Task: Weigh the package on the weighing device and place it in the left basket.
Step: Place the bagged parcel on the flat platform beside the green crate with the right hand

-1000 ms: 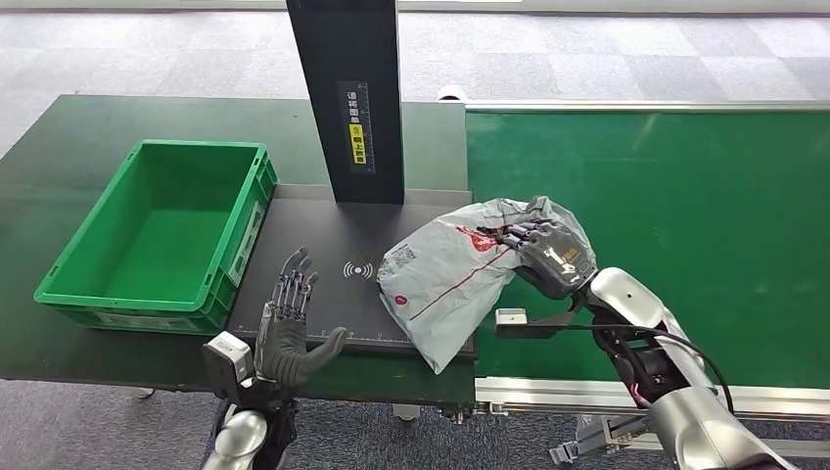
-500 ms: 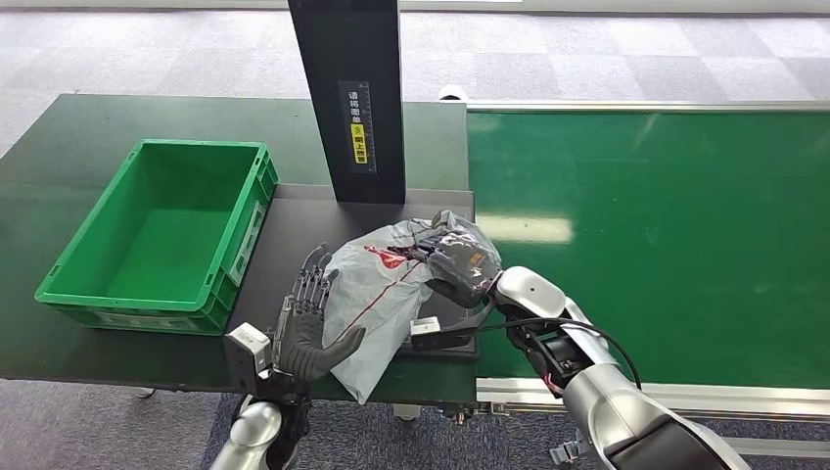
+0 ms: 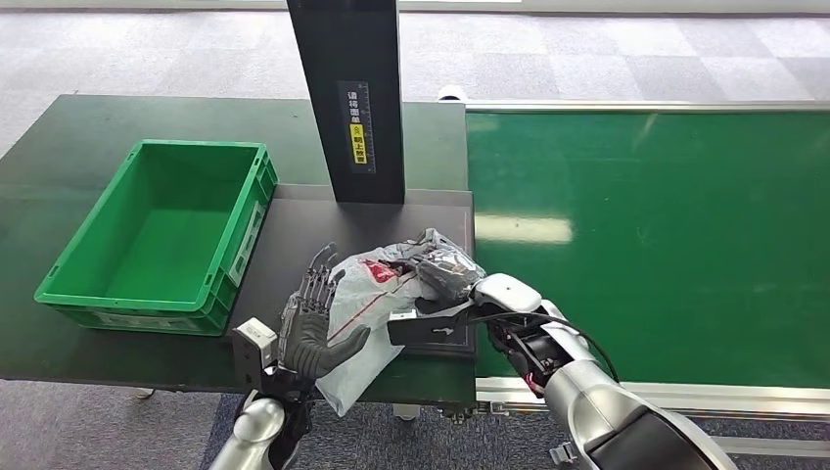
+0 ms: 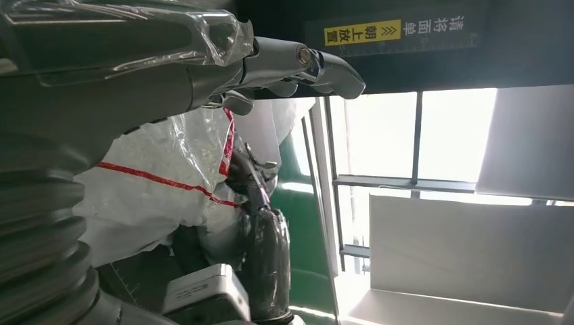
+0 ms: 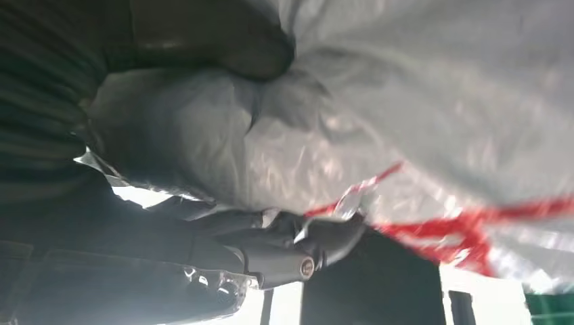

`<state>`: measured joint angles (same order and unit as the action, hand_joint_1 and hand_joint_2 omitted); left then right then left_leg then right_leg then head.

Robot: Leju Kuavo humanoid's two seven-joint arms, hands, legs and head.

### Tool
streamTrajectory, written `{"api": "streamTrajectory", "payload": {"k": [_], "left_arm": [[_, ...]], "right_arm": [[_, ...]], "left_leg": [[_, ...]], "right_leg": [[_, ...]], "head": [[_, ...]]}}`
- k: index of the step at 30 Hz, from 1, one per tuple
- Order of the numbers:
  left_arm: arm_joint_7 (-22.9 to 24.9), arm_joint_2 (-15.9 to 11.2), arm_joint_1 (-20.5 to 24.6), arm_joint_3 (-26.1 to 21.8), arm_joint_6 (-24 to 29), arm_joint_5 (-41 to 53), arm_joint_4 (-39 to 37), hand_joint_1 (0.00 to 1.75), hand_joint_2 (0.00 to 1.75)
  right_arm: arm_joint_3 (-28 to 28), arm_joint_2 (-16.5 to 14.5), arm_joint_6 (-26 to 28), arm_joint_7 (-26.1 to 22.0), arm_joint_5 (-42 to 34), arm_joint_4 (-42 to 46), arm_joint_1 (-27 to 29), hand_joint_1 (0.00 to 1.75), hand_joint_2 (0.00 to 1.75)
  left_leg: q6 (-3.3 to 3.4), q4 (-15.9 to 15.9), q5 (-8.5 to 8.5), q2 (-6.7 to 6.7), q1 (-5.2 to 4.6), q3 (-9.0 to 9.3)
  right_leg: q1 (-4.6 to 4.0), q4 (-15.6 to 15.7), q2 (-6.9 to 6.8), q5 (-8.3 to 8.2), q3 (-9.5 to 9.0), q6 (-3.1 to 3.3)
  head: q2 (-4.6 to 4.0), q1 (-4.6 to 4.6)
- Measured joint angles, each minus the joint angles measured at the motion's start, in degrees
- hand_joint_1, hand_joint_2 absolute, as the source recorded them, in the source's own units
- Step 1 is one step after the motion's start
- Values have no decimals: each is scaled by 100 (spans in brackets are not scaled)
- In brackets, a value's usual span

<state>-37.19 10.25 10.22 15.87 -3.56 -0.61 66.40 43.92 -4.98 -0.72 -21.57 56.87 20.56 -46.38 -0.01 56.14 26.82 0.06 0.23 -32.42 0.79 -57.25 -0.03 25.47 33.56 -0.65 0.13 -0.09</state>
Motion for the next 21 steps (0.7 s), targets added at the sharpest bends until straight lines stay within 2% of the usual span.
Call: {"api": "streamTrajectory", "payload": {"k": [3,9,11,13,16,21], "left_arm": [[-29,-11,24,4,-9,-57,-80,0,175],[-70,-27,47,4,-20,-121,-149,0,175],[-71,-28,50,4,-16,-124,-153,0,175],[-70,-28,63,7,-19,-134,-167,0,175],[-54,-26,97,14,-53,-184,-228,0,175],[-48,-27,148,32,-59,-198,-335,0,175]], "right_arm": [[-183,39,121,-10,-332,-34,-40,0,175],[-675,132,884,-14,-826,-33,-94,0,175],[-903,149,851,-101,-1205,-22,-95,0,175],[-1293,149,170,-386,-2079,13,-69,0,175],[-2085,143,-1423,-846,-3562,136,48,0,175],[-2856,149,-3088,-1118,-4706,406,351,0,175]], "left_leg": [[0,1,0,0,-1,-1],[0,1,0,-1,0,-1],[0,1,0,-1,0,-1],[0,1,0,-2,0,-2],[0,1,0,-3,0,-3],[0,1,0,-2,0,-3]], "right_leg": [[1,0,0,0,-1,0],[1,0,0,-1,0,0],[0,0,0,-1,1,0],[0,0,-1,-1,2,0],[0,0,-1,0,2,0],[0,0,-1,0,2,0]], "head": [[0,1],[0,1],[0,0],[0,-1],[0,1],[0,1]]}}
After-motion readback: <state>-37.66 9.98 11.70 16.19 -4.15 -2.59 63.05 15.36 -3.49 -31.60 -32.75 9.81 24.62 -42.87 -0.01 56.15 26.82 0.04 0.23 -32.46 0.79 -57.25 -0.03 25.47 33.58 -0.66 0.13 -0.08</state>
